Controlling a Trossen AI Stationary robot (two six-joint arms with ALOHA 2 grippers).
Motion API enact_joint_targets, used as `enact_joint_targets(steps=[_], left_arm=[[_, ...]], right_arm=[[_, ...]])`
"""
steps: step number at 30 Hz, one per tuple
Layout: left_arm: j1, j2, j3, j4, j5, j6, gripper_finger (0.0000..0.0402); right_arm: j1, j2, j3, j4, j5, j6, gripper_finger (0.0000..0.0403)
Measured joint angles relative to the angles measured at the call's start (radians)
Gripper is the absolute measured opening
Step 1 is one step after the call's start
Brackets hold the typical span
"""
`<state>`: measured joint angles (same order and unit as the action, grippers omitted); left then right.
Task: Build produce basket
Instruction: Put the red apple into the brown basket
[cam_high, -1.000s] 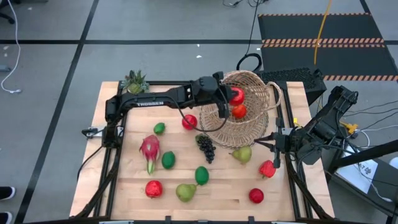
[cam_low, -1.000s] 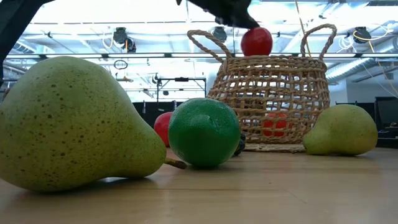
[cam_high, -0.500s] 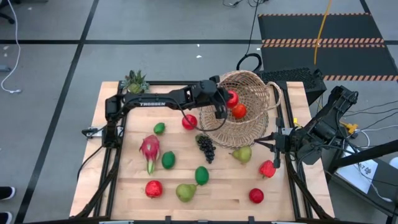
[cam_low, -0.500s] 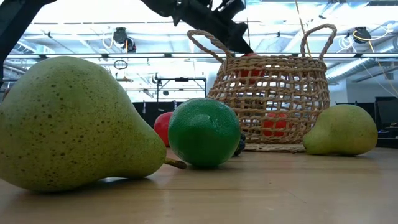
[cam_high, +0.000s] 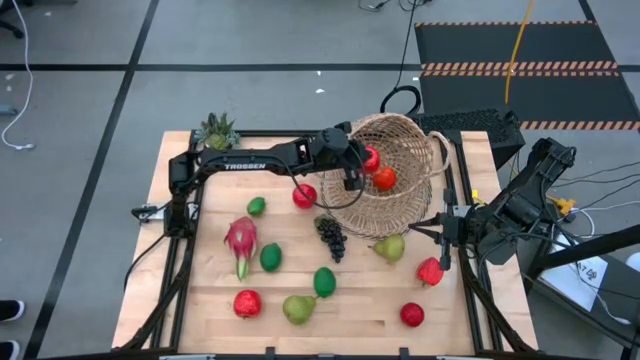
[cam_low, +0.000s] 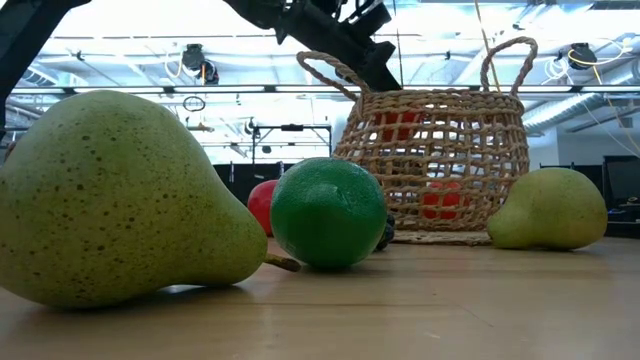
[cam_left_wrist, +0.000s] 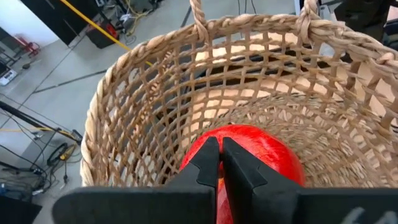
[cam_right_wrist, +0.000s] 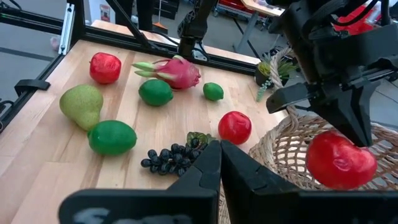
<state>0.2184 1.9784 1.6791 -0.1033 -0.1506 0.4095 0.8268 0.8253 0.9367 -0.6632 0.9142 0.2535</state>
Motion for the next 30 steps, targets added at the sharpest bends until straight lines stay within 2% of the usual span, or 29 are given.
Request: enact_joint_targets(steps=[6, 14, 18, 30], left_arm=[[0.0, 0.0, 0.0, -0.001, 0.0, -0.001, 0.0019], [0.001, 0.0, 0.0, -0.001, -0.006, -0.03, 0.0084], [0.001, 0.0, 0.0, 0.001, -0.006, -0.031, 0.0103], [-0.037, -0.035, 0.002, 0.113, -0.006, -0.023, 0.0095]], right_arm=[[0.0, 0.0, 0.0, 0.0, 0.0, 0.0, 0.0004], [0.0, 0.0, 0.0, 0.0, 0.0, 0.0, 0.0004], [0.0, 0.0, 0.0, 0.0, 0.0, 0.0, 0.0004], [0.0, 0.0, 0.0, 0.0, -0.001, 0.0, 0.0004]])
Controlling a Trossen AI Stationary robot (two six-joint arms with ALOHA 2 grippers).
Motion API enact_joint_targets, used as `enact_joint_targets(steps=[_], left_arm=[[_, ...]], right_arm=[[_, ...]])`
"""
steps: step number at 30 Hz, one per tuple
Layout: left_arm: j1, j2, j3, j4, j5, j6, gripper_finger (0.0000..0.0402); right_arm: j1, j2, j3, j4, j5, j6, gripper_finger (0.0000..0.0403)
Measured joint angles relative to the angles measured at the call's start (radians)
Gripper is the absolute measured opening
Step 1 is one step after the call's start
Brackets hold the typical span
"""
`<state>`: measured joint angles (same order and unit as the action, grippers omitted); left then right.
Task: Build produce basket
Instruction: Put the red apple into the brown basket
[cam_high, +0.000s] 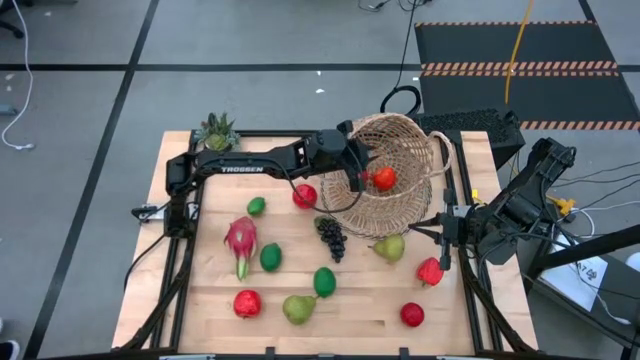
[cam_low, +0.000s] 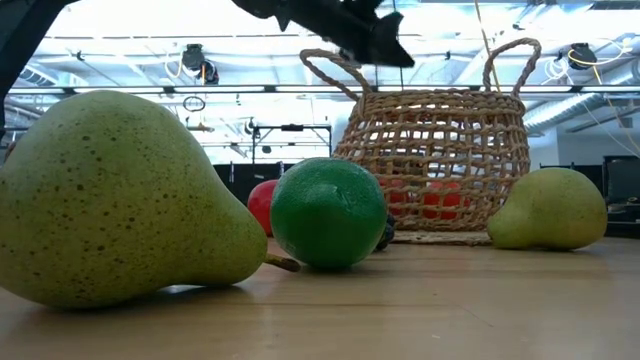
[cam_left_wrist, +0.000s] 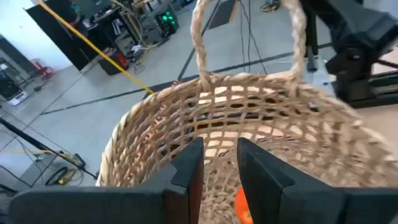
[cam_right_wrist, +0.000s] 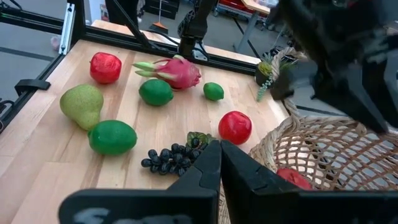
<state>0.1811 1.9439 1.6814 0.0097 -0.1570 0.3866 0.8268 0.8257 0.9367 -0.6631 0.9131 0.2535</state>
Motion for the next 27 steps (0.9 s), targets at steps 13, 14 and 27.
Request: enact_joint_targets(steps=[13, 14, 27], left_arm=[[-0.114, -0.217, 0.005, -0.145, -0.005, -0.083, 0.0093], [-0.121, -0.239, 0.005, -0.194, -0.006, -0.086, 0.0093], [-0.22, -0.429, -0.261, -0.352, -0.114, -0.237, 0.0092]], right_arm=[[0.0, 0.002, 0.0, 0.0, -0.002, 0.007, 0.0004], [0.0, 0.002, 0.0, -0.001, -0.002, 0.008, 0.0004], [0.0, 0.003, 0.0, 0.0, -0.002, 0.023, 0.0004]])
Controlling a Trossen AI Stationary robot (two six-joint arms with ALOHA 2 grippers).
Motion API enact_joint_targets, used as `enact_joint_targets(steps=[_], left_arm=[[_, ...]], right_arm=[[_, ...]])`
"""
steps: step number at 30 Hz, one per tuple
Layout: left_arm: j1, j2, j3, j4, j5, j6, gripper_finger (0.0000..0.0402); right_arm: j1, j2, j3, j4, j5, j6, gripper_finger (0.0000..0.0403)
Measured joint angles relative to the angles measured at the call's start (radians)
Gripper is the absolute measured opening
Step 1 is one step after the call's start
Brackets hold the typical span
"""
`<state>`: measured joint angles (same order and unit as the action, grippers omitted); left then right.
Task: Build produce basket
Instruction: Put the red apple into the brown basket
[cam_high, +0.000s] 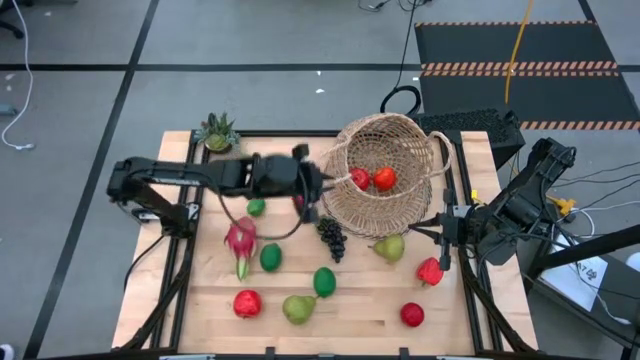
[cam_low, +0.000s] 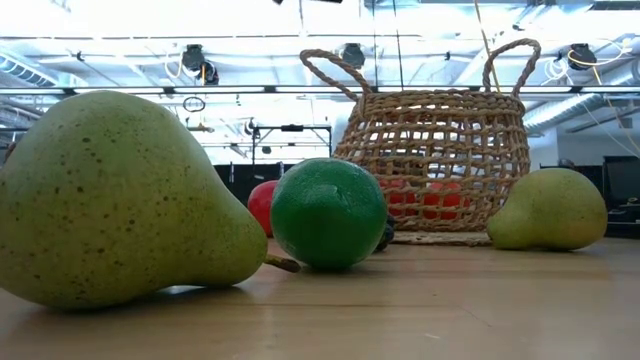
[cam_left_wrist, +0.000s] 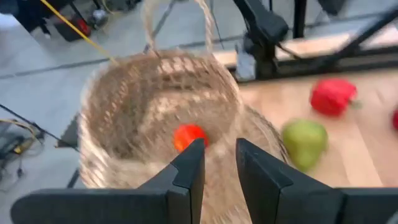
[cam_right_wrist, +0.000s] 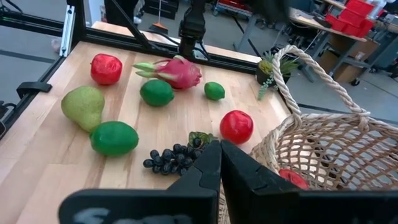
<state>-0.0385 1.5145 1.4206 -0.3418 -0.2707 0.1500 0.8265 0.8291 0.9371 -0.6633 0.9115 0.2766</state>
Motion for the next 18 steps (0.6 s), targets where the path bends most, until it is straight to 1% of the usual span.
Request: enact_joint_targets(steps=[5, 7, 11, 18], left_arm=[[-0.057, -0.09, -0.222, 0.192, -0.063, -0.001, 0.0092], [-0.07, -0.116, -0.278, 0.234, -0.064, 0.017, 0.0092], [-0.084, -0.165, -0.33, 0.229, -0.064, 0.02, 0.0092], [-0.088, -0.177, -0.344, 0.21, -0.044, -0.034, 0.0092]], right_arm=[[0.0, 0.008, -0.001, -0.002, -0.002, 0.062, 0.0004], [0.0, 0.015, -0.01, 0.0, -0.038, 0.105, 0.0004], [0.0, 0.04, -0.037, -0.001, -0.148, 0.223, 0.0005], [0.0, 0.141, -0.048, -0.033, -0.356, 0.467, 0.0005]])
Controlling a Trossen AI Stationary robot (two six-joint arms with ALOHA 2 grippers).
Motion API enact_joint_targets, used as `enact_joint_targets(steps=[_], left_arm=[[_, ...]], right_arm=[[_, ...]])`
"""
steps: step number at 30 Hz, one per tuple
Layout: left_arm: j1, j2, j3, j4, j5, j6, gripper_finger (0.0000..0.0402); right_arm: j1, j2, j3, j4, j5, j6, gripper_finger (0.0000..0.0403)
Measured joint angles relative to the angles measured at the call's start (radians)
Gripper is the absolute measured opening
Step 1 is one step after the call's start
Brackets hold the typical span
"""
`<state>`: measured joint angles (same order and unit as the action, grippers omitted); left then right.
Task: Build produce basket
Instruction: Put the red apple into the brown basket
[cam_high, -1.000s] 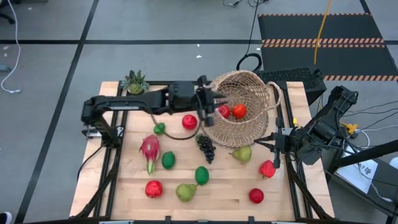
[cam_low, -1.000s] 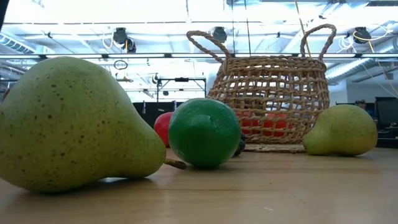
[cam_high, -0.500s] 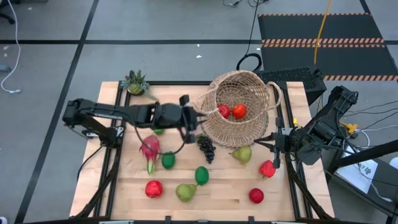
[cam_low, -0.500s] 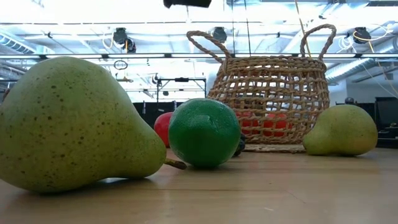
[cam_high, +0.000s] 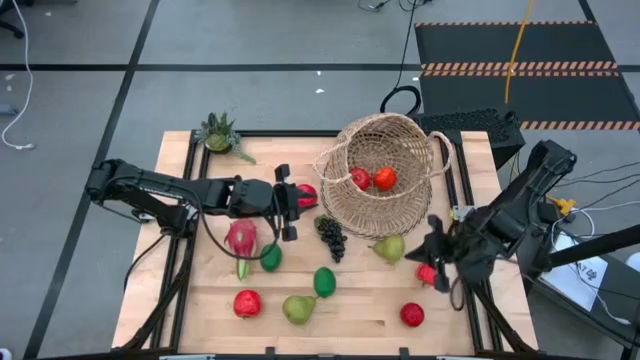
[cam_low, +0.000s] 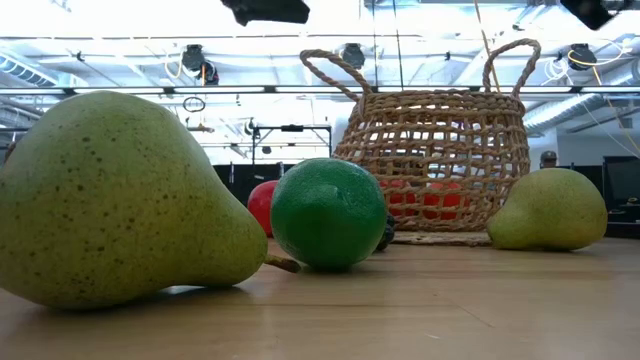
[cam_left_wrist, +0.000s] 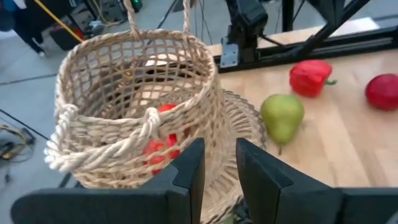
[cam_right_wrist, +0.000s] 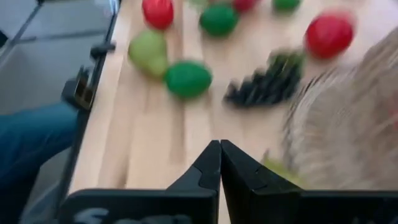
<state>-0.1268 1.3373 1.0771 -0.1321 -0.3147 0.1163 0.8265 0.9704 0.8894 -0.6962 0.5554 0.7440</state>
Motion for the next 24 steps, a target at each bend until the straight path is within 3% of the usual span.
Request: enact_joint_targets(steps=[7, 14, 19, 24], left_arm=[[-0.026, 0.003, 0.0, -0.017, 0.002, -0.054, 0.0093], [-0.076, 0.003, 0.001, -0.083, 0.003, -0.138, 0.0093], [-0.12, 0.003, -0.024, -0.09, -0.013, -0.181, 0.0093], [-0.132, 0.003, -0.077, -0.09, -0.086, -0.234, 0.0093]], right_arm=[[0.0, 0.12, 0.0, -0.091, -0.173, 0.227, 0.0005], [0.0, 0.196, 0.0, -0.099, -0.301, 0.291, 0.0005], [-0.011, 0.207, 0.0, -0.099, -0.306, 0.242, 0.0005], [-0.014, 0.207, 0.0, -0.087, -0.171, 0.16, 0.0005]])
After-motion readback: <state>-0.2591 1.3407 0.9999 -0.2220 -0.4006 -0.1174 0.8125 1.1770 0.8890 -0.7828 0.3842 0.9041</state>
